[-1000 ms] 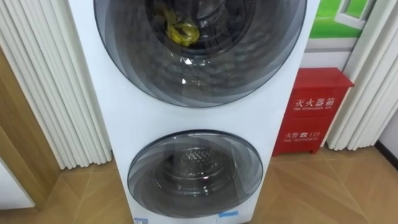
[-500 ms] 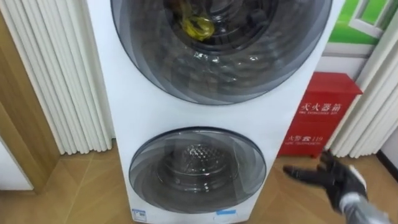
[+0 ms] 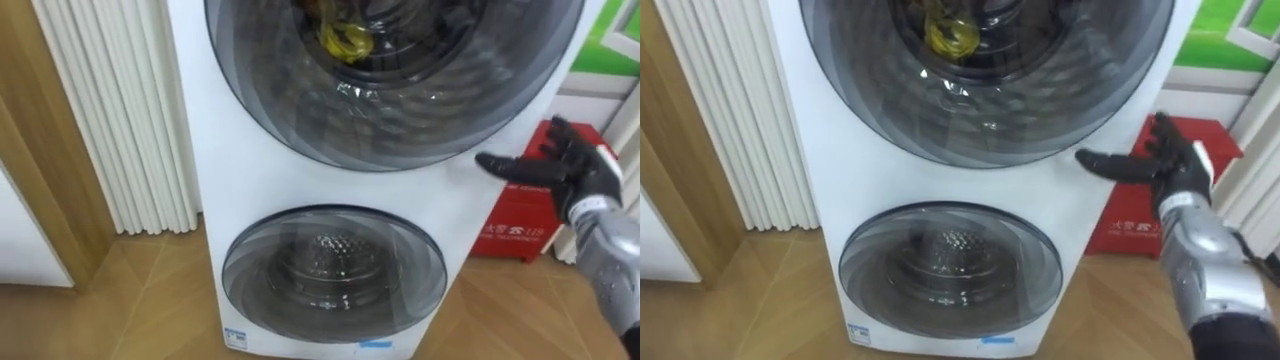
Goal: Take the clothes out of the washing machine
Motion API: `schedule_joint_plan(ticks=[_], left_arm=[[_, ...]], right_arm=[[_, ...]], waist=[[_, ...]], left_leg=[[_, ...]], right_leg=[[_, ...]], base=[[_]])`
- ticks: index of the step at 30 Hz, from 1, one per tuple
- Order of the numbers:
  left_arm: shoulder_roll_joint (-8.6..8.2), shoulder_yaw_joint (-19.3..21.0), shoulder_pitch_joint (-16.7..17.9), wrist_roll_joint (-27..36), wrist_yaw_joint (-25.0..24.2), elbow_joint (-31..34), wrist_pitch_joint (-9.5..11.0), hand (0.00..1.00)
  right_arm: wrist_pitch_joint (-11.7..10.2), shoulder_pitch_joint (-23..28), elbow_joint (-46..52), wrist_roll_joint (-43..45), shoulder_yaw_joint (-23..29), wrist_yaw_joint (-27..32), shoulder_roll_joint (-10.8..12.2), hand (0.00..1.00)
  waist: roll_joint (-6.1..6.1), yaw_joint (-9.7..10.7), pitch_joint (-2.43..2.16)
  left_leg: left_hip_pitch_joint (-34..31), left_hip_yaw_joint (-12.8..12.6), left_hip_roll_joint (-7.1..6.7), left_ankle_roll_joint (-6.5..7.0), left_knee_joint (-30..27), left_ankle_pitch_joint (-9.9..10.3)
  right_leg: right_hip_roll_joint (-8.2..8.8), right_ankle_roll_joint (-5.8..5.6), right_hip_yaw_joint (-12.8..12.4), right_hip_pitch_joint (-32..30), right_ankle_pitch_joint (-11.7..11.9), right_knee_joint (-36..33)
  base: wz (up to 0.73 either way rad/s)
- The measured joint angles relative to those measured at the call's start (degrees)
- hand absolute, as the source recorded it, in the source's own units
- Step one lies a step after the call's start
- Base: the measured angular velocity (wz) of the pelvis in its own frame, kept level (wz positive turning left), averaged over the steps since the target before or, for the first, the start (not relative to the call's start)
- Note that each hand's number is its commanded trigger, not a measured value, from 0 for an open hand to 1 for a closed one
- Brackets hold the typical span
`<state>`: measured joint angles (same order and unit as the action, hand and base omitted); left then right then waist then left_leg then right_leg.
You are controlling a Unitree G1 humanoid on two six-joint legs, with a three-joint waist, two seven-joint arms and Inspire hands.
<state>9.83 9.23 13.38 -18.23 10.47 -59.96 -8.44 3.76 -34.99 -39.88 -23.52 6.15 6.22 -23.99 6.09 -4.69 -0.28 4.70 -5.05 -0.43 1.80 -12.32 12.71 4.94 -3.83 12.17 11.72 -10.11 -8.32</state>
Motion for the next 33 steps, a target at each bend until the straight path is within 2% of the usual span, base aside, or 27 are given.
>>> schedule_joint_plan(ticks=[1, 3, 4, 5, 6, 7, 8, 10, 14, 16, 19, 21, 23, 26, 33], left_arm=[[0.02, -0.27, -0.11, -0.04, 0.00, 0.05, -0.01, 0.00], [0.11, -0.69, -0.29, -0.08, -0.01, 0.21, 0.06, 0.00], [0.55, -0.59, -0.36, -0.15, -0.02, 0.20, 0.31, 0.00], [0.78, -0.27, -0.46, -0.32, -0.03, 0.20, 0.36, 0.00], [0.60, 0.39, -0.65, -1.10, -0.02, -0.04, 0.34, 0.00], [0.41, 0.39, -0.55, -2.01, -0.04, 0.05, 0.25, 0.00], [0.17, 0.15, -0.67, -2.22, -0.04, 0.33, 0.11, 0.00], [0.20, -0.02, -1.73, -2.25, -0.03, 0.52, -0.09, 0.00], [0.14, -1.22, -2.64, -2.26, 0.15, 0.38, -0.51, 0.00], [0.24, -1.54, -2.60, -2.75, 0.19, 0.42, -1.35, 0.00], [0.26, -2.09, -2.53, -2.70, 0.19, 0.56, -1.84, 0.00], [0.17, -2.67, -2.50, -2.71, 0.18, 0.50, -2.11, 0.00], [0.04, -2.74, -2.63, -2.68, 0.19, 0.45, -2.10, 0.00], [0.17, -3.88, -2.62, -2.67, 0.31, 0.35, -2.12, 0.00], [0.20, -6.84, -2.69, -2.69, 0.38, 0.29, -2.96, 0.00]], right_arm=[[0.00, -0.01, 0.97, 0.24, -0.18, 0.38, -0.17, 0.00], [0.01, -0.01, 2.41, 1.12, -0.52, 0.67, -0.37, 0.00], [0.40, 0.00, 2.80, 1.22, -0.77, 1.01, -0.24, 0.00], [0.57, 0.03, 3.42, 1.37, -1.01, 1.06, -0.24, 0.00], [0.70, 0.41, 5.92, 1.63, -1.42, 1.46, -0.45, 0.00], [0.71, 0.27, 8.11, 1.76, -1.95, 2.47, -1.10, 0.00], [0.69, -0.09, 9.64, 2.09, -2.78, 3.68, -1.85, 0.00], [0.53, -0.18, 12.38, 1.97, -3.04, 4.51, -2.15, 0.00], [0.87, -0.23, 16.56, 1.82, -3.76, 5.10, -2.10, 0.00], [1.61, -0.35, 18.09, 1.82, -3.95, 5.58, -2.09, 0.00], [2.61, -0.35, 20.51, 3.72, -4.53, 7.34, -2.05, 0.00], [2.73, -0.34, 20.97, 3.73, -4.94, 7.97, -2.02, 0.00], [3.30, -0.35, 21.56, 3.71, -5.20, 8.12, -1.97, 0.00], [3.30, -0.35, 21.74, 3.71, -6.65, 9.01, -1.92, 0.00], [3.59, -0.35, 22.29, 3.73, -7.00, 11.40, 1.73, 0.00]], waist=[[-0.02, -0.05, -0.01], [-0.08, -0.42, 0.11], [0.15, -1.22, 0.24], [0.40, -1.71, 0.30], [0.63, -1.04, 0.13], [0.67, -0.14, 0.16], [0.56, -0.23, 0.11], [0.77, -0.22, 0.23], [0.94, -0.76, 0.29], [0.90, -1.21, 0.26], [0.60, -1.35, 0.34], [0.28, -1.66, 0.22], [-0.04, -2.51, 0.21], [-0.09, -2.78, 0.19], [0.09, -2.79, 0.29]], left_leg=[[0.08, 0.97, 0.08, -0.02, 0.29, -0.09], [1.09, 4.62, 1.01, -0.08, 1.40, -0.68], [1.31, 8.22, 1.44, -0.19, 1.53, -0.69], [1.02, 8.70, 1.59, -0.39, 1.41, -0.58], [0.50, 9.79, 2.06, -1.47, 1.45, -0.25], [0.60, 8.66, 2.06, -2.01, 2.10, -0.60], [1.05, 7.04, 2.37, -2.01, 2.60, -0.69], [1.25, 6.00, 2.71, -2.01, 2.80, -0.70], [1.25, 5.85, 2.56, -2.00, 2.79, -0.69], [0.93, 5.39, 2.49, -2.00, 2.75, -0.69], [0.45, 5.27, 2.54, -2.02, 2.70, -0.68], [0.49, 5.10, 2.61, -2.05, 2.69, -0.67], [0.85, 4.36, 2.70, -2.12, 2.71, -0.71], [1.25, 3.67, 2.75, -2.16, 2.69, -0.74], [2.03, 2.85, 2.75, -2.16, 2.72, -0.74]], right_leg=[[-0.04, -0.01, 0.68, -0.49, -0.02, -1.04], [-0.25, 0.38, 0.76, -2.91, -1.20, -5.40], [-1.52, 2.00, -0.74, -4.85, -2.56, -3.38], [-2.15, 3.07, -1.41, -6.08, -1.32, -0.45], [-2.70, 3.58, -0.01, -6.74, 2.59, -0.05], [-2.79, 3.60, 1.56, -6.84, 2.74, -0.61], [-3.06, 3.59, 1.59, -6.34, 2.72, -0.37], [-3.43, 3.59, 1.54, -6.08, 2.71, -0.31], [-3.90, 3.59, 0.89, -6.21, 2.69, -0.31], [-3.86, 3.60, 0.61, -6.65, 2.67, -0.34], [-3.94, 3.72, 0.56, -7.07, 2.60, -0.34], [-4.03, 3.77, 0.48, -7.07, 2.57, -0.35], [-4.06, 3.96, 0.32, -7.06, 2.46, -0.47], [-4.07, 4.01, -0.26, -7.07, 2.43, -0.57], [-4.05, 4.11, -1.07, -7.05, 2.37, -1.33]], base=[[0.05], [-0.13], [-0.40], [-0.26], [0.04], [0.17], [0.11], [0.08], [0.01], [-0.11], [-0.03], [-0.04], [-0.14], [-0.13], [-0.08]])
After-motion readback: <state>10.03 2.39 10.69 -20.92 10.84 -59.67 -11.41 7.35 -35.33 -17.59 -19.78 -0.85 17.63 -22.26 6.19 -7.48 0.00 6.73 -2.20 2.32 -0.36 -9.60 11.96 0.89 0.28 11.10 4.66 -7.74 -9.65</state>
